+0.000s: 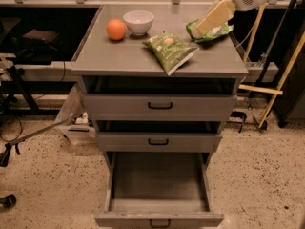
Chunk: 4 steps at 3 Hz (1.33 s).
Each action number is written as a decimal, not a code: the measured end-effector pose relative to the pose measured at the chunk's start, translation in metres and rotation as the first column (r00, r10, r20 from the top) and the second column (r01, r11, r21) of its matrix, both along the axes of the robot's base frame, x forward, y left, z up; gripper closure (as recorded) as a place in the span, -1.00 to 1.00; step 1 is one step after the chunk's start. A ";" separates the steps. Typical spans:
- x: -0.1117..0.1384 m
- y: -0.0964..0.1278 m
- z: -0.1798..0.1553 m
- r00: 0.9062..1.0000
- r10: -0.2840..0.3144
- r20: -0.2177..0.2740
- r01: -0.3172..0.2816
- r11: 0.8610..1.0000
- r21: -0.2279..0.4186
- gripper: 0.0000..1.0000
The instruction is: Place green jalapeno chip bag into bottom drawer
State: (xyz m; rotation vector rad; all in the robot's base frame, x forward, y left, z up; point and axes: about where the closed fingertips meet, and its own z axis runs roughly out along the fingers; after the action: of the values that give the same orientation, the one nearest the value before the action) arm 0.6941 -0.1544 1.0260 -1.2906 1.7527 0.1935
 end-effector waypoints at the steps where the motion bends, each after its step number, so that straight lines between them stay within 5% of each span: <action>1: 0.052 0.024 -0.058 0.997 0.010 -0.081 -0.005 0.998 0.061 -1.00; 2: 0.083 0.042 -0.122 0.981 0.019 -0.196 -0.008 0.998 0.056 -1.00; 3: 0.087 0.073 -0.179 0.947 0.086 -0.309 -0.079 0.996 0.033 -1.00; 4: 0.082 0.117 -0.210 0.908 0.192 -0.372 -0.197 0.980 0.026 -1.00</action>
Offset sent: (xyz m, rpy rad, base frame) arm 0.1295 0.0514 -0.1868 0.0406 0.3380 0.0151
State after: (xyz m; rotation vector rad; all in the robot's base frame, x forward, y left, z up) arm 0.7762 -0.0378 0.8155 -1.5127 1.9378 0.5774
